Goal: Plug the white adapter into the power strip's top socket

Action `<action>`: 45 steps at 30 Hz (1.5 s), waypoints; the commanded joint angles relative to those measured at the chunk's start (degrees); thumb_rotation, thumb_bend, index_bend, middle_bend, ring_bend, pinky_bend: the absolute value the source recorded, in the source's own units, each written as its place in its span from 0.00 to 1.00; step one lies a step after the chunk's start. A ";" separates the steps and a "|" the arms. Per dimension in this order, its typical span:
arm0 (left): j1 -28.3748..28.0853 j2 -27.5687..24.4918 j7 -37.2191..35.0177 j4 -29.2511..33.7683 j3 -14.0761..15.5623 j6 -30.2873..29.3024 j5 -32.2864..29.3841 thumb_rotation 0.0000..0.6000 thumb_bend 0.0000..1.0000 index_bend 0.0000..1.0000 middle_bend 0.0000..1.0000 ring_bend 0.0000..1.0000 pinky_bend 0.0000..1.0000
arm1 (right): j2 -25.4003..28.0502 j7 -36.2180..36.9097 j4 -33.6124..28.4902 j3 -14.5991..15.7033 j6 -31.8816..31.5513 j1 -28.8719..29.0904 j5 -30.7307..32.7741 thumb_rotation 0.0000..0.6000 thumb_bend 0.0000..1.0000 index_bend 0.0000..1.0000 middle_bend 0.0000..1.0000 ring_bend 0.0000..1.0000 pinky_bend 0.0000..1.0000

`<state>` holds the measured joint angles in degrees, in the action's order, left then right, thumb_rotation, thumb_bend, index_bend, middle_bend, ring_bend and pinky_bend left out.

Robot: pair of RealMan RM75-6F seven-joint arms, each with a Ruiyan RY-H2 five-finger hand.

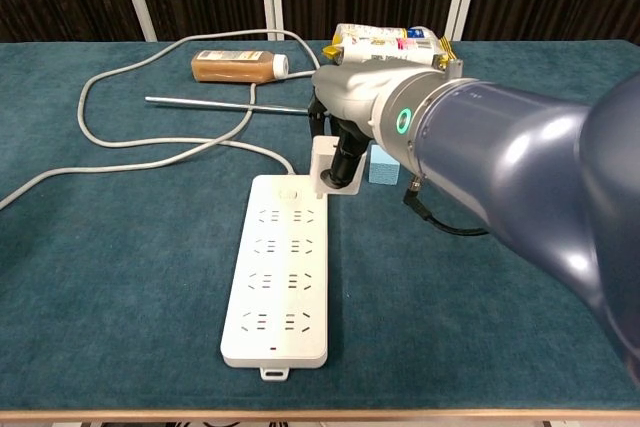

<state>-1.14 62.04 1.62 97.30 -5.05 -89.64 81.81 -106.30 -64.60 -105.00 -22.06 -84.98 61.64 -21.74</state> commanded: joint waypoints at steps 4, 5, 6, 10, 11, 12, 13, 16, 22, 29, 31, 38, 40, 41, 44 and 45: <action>-0.04 0.11 0.27 0.03 0.05 0.12 -0.01 1.00 0.12 0.11 0.00 0.00 0.00 | -0.52 0.14 0.51 -0.37 0.31 0.35 0.41 1.00 0.56 0.65 0.55 0.38 0.04; -0.08 0.14 0.41 0.05 0.07 0.22 -0.05 1.00 0.12 0.11 0.00 0.00 0.00 | -0.66 0.09 0.60 -0.54 0.34 0.50 0.51 1.00 0.56 0.65 0.55 0.38 0.04; -0.11 0.16 0.55 0.11 0.10 0.29 -0.06 1.00 0.12 0.11 0.00 0.00 0.00 | -0.81 -0.04 0.70 -0.65 0.32 0.66 0.62 1.00 0.56 0.65 0.55 0.38 0.04; -0.12 0.16 0.71 0.22 0.18 0.31 0.07 1.00 0.12 0.11 0.00 0.00 0.00 | -1.42 -0.40 1.01 -0.85 0.19 1.21 0.83 1.00 0.56 0.65 0.55 0.38 0.04; -0.10 0.16 0.67 0.22 0.15 0.27 0.06 1.00 0.12 0.11 0.00 0.00 0.00 | -1.58 -0.38 1.11 -0.84 0.19 1.29 0.82 1.00 0.56 0.65 0.55 0.38 0.04; -0.08 0.15 0.62 0.21 0.12 0.23 0.00 1.00 0.12 0.11 0.00 0.00 0.00 | -1.72 -0.34 1.22 -0.79 0.13 1.33 0.76 1.00 0.56 0.65 0.55 0.38 0.04; -0.07 0.13 0.57 0.21 0.10 0.24 -0.04 1.00 0.12 0.11 0.00 0.00 0.00 | -1.84 -0.36 1.37 -0.66 0.10 1.39 0.63 1.00 0.56 0.65 0.55 0.38 0.04; -0.06 0.04 0.40 0.23 0.05 0.26 -0.13 1.00 0.12 0.11 0.00 0.00 0.00 | -2.14 -0.47 2.03 -0.12 -0.19 1.57 -0.24 1.00 0.56 0.65 0.55 0.38 0.04; -0.03 -0.01 0.28 0.25 0.02 0.24 -0.17 1.00 0.12 0.11 0.00 0.00 0.00 | -2.97 0.09 3.09 0.09 -0.60 1.37 -0.81 1.00 0.56 0.65 0.55 0.39 0.04; -0.04 -0.03 0.21 0.23 0.01 0.29 -0.20 1.00 0.12 0.11 0.00 0.00 0.00 | -3.78 0.04 3.78 0.15 -0.64 1.27 -0.92 1.00 0.56 0.65 0.55 0.39 0.04; -0.07 -0.01 0.30 0.26 -0.06 0.37 -0.41 1.00 0.12 0.11 0.00 0.00 0.00 | -4.03 0.11 3.92 0.15 -0.47 1.21 -0.84 1.00 0.56 0.65 0.55 0.39 0.04; -0.13 0.01 0.46 0.25 0.02 0.44 -0.20 1.00 0.12 0.11 0.00 0.00 0.00 | -5.11 0.23 4.92 -0.25 -0.42 1.32 -1.05 1.00 0.56 0.65 0.55 0.39 0.04; -0.17 0.03 0.49 0.25 0.03 0.56 -0.27 1.00 0.12 0.11 0.00 0.00 0.00 | -5.41 0.19 5.22 -0.32 -0.53 1.35 -1.19 1.00 0.56 0.65 0.55 0.39 0.04; -0.19 0.04 0.50 0.24 0.04 0.61 -0.28 1.00 0.12 0.11 0.00 0.00 0.00 | -5.56 0.25 5.35 -0.37 -0.48 1.32 -1.18 1.00 0.56 0.65 0.55 0.39 0.04; -0.21 0.04 0.56 0.27 0.03 0.63 -0.29 1.00 0.12 0.11 0.00 0.00 0.00 | -5.80 0.29 5.76 -0.39 -0.29 1.19 -1.06 1.00 0.56 0.65 0.55 0.39 0.04; -0.20 0.04 0.55 0.28 0.01 0.60 -0.29 1.00 0.12 0.11 0.00 0.00 0.00 | -5.86 0.28 5.96 -0.34 -0.25 1.13 -1.08 1.00 0.56 0.65 0.55 0.39 0.04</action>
<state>-1.35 62.08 2.17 97.57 -5.03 -89.05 81.52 -112.11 -64.30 -99.12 -22.44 -85.27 62.82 -22.83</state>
